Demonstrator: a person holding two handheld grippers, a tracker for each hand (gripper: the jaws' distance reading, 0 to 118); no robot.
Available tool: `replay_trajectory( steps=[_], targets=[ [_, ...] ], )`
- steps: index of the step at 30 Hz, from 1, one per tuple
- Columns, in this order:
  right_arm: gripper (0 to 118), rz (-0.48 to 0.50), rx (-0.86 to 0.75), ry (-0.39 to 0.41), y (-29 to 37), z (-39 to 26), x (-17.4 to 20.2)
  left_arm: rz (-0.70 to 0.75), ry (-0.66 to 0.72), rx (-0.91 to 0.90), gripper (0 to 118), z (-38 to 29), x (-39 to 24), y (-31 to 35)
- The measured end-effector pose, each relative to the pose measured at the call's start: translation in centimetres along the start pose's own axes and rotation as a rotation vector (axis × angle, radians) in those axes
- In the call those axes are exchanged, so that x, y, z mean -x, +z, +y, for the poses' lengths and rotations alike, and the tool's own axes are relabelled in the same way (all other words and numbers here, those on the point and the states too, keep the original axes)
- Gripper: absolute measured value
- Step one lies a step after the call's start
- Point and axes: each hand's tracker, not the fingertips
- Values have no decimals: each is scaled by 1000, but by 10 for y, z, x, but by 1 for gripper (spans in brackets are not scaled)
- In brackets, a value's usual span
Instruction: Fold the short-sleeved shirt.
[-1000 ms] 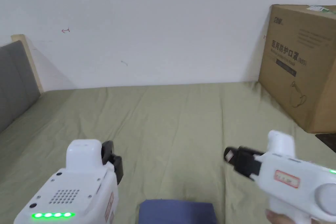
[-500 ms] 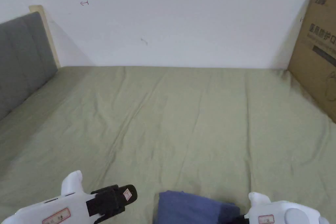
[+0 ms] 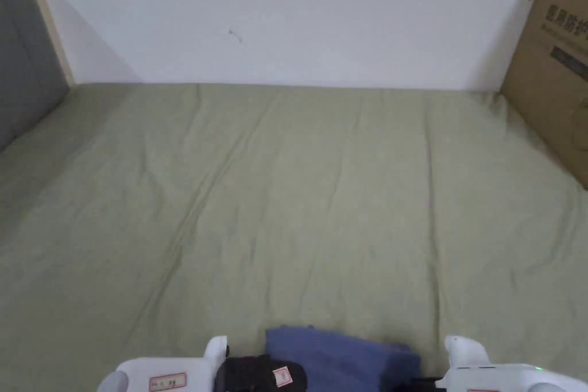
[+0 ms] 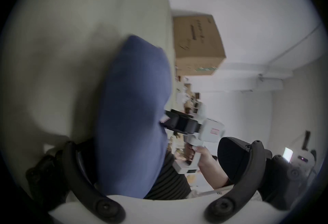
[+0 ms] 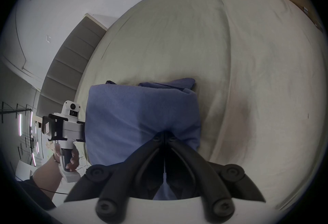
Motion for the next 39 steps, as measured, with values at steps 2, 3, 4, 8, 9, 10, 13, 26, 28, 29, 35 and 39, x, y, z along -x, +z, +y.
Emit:
replay_trajectory(
  steps=[2, 3, 4, 8, 9, 10, 13, 26, 28, 29, 35, 39],
  targets=[
    [0, 8, -1, -11, 0, -1, -1, -21, 54, 11, 118, 12, 19, -6],
    [0, 12, -1, -14, 0, -1, -1, -52, 93, -21, 118, 13, 25, -6],
    [0, 16, -2, -19, 0, -1, -2, -74, 115, -43, 110, 15, 30, -4],
    [0, 62, -7, -64, -1, -4, -5, 307, 67, -35, 17, 9, 31, 8],
    [0, 42, -14, -72, 0, -6, -5, 140, 46, -70, 17, 4, 11, 4],
    [0, 44, -18, -87, 2, -5, -3, 227, 7, -50, 17, 4, 0, -1],
    [0, -29, -120, -118, 25, -7, 17, 294, -3, -101, 17, 0, -17, 3],
    [0, -81, -219, 233, 101, -13, 96, 811, -282, -153, 17, 39, -150, 187],
    [0, -19, -214, 183, 103, -13, 99, 914, -251, -189, 17, 48, -156, 224],
    [0, 19, -205, 161, 103, -12, 99, 962, -249, -195, 17, 53, -157, 237],
    [0, 35, -196, 85, 104, -6, 113, 1180, -224, -192, 17, 69, -162, 311],
    [0, 36, -220, 99, 108, 0, 121, 1359, -205, -205, 79, 71, -161, 342]
  ],
)
